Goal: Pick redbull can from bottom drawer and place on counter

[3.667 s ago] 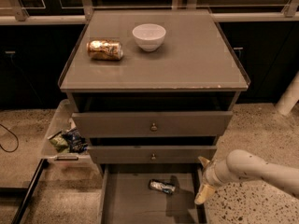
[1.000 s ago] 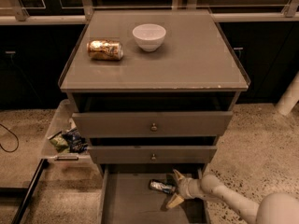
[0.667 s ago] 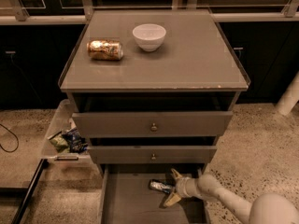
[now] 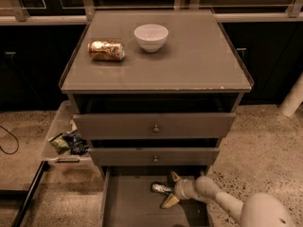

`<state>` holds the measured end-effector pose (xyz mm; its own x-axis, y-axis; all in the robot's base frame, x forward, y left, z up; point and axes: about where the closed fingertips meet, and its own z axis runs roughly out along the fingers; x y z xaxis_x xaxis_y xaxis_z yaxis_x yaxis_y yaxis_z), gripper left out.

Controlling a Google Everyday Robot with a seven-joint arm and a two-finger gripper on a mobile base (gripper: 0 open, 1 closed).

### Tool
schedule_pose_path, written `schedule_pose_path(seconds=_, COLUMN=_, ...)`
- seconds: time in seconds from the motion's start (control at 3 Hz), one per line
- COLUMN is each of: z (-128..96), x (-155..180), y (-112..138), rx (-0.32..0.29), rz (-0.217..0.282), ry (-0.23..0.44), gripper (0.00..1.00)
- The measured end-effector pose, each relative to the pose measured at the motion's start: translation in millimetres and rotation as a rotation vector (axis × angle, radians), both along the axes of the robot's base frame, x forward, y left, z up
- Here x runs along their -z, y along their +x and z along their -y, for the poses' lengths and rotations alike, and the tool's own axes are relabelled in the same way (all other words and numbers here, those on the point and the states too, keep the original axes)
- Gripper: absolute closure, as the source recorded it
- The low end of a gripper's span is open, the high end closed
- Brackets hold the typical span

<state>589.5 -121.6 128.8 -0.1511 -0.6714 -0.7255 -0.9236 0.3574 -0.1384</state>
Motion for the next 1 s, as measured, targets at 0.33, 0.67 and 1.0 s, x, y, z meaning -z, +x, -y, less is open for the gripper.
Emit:
schedule_pose_path(seconds=0.33, z=-1.0, x=1.7, y=0.8, rx=0.002, rz=-0.002, ry=0.000, gripper=0.16)
schedule_pose_path(seconds=0.67, z=-1.0, x=1.7, y=0.8, rx=0.002, rz=-0.002, ry=0.000, gripper=0.39)
schedule_pose_path(seconds=1.0, z=-1.1, x=1.8, y=0.6, rx=0.002, rz=-0.003, ry=0.000, gripper=0.62)
